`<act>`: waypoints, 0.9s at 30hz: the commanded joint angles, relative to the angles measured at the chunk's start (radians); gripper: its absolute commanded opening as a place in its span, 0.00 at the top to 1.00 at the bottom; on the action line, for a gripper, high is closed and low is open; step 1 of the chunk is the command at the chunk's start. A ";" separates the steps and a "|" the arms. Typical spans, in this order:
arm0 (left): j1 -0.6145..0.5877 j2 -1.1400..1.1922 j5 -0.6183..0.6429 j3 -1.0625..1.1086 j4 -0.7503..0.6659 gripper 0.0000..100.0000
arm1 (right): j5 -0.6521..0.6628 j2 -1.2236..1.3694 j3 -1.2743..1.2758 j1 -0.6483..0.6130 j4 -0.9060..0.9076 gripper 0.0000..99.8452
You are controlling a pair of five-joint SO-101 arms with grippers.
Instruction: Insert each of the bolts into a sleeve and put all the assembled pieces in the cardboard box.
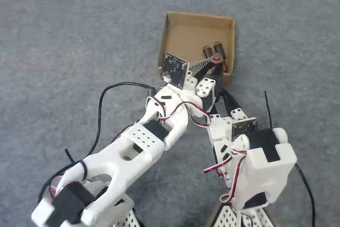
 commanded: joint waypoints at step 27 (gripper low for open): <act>0.020 -0.009 -0.009 0.136 -0.011 0.99 | 0.100 -0.045 0.029 0.001 -0.002 0.99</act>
